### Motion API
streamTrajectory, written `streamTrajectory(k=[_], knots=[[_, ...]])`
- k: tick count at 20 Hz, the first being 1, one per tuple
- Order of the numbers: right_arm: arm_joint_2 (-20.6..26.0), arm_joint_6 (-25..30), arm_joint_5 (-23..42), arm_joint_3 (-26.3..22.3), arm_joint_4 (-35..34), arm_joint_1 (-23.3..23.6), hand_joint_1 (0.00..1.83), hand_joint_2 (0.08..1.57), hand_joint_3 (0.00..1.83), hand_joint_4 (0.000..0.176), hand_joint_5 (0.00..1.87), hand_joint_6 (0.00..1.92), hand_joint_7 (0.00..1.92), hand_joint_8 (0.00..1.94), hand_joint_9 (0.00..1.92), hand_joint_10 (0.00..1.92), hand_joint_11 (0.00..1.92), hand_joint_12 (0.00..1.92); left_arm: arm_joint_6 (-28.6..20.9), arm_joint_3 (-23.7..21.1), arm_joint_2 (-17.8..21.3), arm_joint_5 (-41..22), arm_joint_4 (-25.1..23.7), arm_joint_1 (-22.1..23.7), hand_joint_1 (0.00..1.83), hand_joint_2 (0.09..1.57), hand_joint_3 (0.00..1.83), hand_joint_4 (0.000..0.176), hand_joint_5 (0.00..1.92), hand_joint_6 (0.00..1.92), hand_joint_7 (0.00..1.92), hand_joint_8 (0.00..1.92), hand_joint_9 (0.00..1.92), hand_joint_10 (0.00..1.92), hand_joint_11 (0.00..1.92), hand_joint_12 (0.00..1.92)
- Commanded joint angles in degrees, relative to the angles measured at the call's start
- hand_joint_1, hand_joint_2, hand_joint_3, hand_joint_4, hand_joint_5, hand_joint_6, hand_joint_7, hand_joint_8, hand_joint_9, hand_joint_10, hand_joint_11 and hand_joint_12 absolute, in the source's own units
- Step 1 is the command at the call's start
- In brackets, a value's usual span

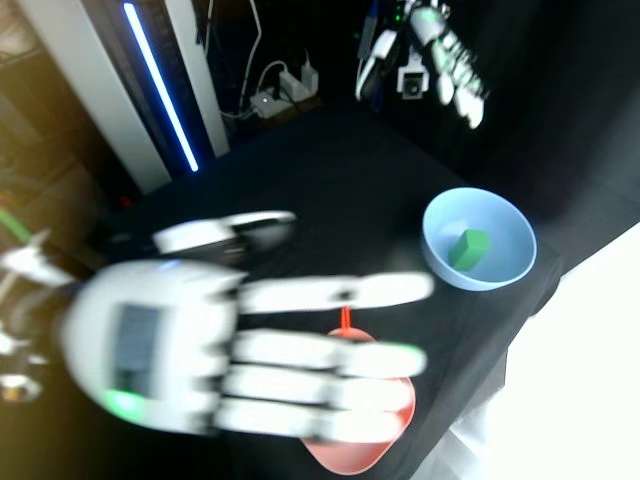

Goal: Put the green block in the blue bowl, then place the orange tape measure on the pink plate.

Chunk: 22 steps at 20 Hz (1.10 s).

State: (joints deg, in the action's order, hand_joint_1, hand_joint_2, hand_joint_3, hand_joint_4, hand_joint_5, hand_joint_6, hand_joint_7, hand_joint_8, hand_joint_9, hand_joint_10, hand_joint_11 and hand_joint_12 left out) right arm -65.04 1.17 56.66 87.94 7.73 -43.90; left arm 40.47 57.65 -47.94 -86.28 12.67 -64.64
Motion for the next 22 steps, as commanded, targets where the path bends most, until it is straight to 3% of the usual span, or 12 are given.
streamTrajectory(k=[1,4,6,11,12,15,16,17,19,20,21,22], knots=[[1.02,-0.18,16.18,-1.09,-6.91,-0.53,0.75,0.80,0.00,0.176,0.00,0.00,0.00,0.00,0.00,0.00,0.00,0.00,-0.16,-0.37,0.44,-9.73,1.22,-0.19,0.69,0.90,0.01,0.169,0.12,0.00,0.10,0.00,0.09,0.00,0.00,0.46],[3.05,-1.92,28.44,-6.40,-15.48,-7.79,0.74,0.77,0.00,0.176,0.00,0.00,0.00,0.00,0.00,0.00,0.00,0.00,1.00,-1.68,0.44,-12.98,2.96,-1.88,0.62,0.95,0.01,0.129,0.08,0.00,0.06,0.00,0.08,0.00,0.00,0.40],[3.77,-2.74,35.20,-9.47,-20.14,-12.49,0.74,0.78,0.00,0.176,0.00,0.00,0.00,0.00,0.00,0.00,0.00,0.00,1.19,-1.73,-0.03,-12.98,3.00,-1.86,0.52,0.93,0.00,0.135,0.12,0.00,0.12,0.00,0.15,0.00,0.00,0.67],[3.56,-2.74,44.32,-14.29,-24.84,-18.07,0.77,0.90,0.01,0.176,0.00,0.00,0.00,0.00,0.00,0.00,0.00,0.00,1.00,-2.09,-1.05,-12.99,3.09,-1.76,0.33,1.11,0.03,0.056,0.00,0.00,0.01,0.00,0.05,0.00,0.00,0.28],[3.29,-2.74,44.32,-14.29,-24.39,-18.07,0.79,0.90,0.01,0.176,0.00,0.00,0.00,0.00,0.00,0.00,0.00,0.00,0.61,-2.11,-1.30,-12.99,3.09,-1.76,0.28,1.13,0.02,0.064,0.04,0.01,0.06,0.01,0.07,0.01,0.00,0.30],[3.28,-2.70,44.33,-14.45,-23.14,-18.07,0.72,0.95,0.02,0.156,0.00,0.00,0.00,0.00,0.00,0.00,0.00,0.00,0.26,-1.82,-2.43,-13.00,2.80,-0.90,0.23,1.13,0.00,0.056,0.05,0.01,0.09,0.01,0.10,0.01,0.03,0.27],[3.25,-2.66,44.33,-14.71,-22.03,-18.06,0.62,0.98,0.04,0.127,0.00,0.00,0.00,0.00,0.00,0.00,0.00,0.00,0.17,-1.72,-2.61,-13.00,2.39,-0.39,0.27,1.11,0.00,0.051,0.04,0.00,0.08,0.00,0.11,0.00,0.00,0.36],[3.22,-2.62,44.33,-15.17,-20.60,-18.05,0.42,0.99,0.02,0.114,0.02,0.00,0.00,0.00,0.00,0.00,0.00,0.00,0.19,-1.61,-2.61,-13.00,1.81,0.26,0.14,1.08,0.00,0.118,0.01,0.00,0.05,0.00,0.15,0.01,0.00,0.43],[4.33,-2.82,44.38,-16.36,-17.60,-17.88,0.54,0.96,0.00,0.079,0.01,0.00,0.06,0.01,0.07,0.01,0.03,0.02,0.54,-0.89,-2.44,-13.01,-0.42,3.22,0.18,1.11,0.00,0.109,0.00,0.00,0.00,0.00,0.09,0.00,0.00,0.39],[5.33,-3.41,44.39,-16.92,-16.15,-16.98,0.54,0.97,0.00,0.059,0.00,0.00,0.09,0.03,0.14,0.00,0.01,0.32,1.15,-0.43,-2.45,-13.02,-1.62,5.12,0.28,1.08,0.00,0.106,0.00,0.00,0.00,0.00,0.16,0.00,0.00,0.68],[5.97,-4.02,44.39,-17.24,-15.16,-15.95,0.59,1.02,0.01,0.033,0.24,0.08,0.12,0.02,0.19,0.01,0.00,0.52,1.70,-0.28,-2.47,-13.02,-2.31,6.22,0.21,1.12,0.01,0.162,0.00,0.00,0.00,0.00,0.21,0.01,0.00,0.79],[6.37,-4.27,44.39,-17.47,-13.96,-14.88,0.62,1.00,0.00,0.000,0.42,0.11,0.23,0.02,0.27,0.02,0.00,0.74,2.25,-0.25,-2.39,-13.03,-2.94,7.42,0.19,1.15,0.01,0.173,0.00,0.00,0.00,0.00,0.24,0.01,0.00,0.84]])
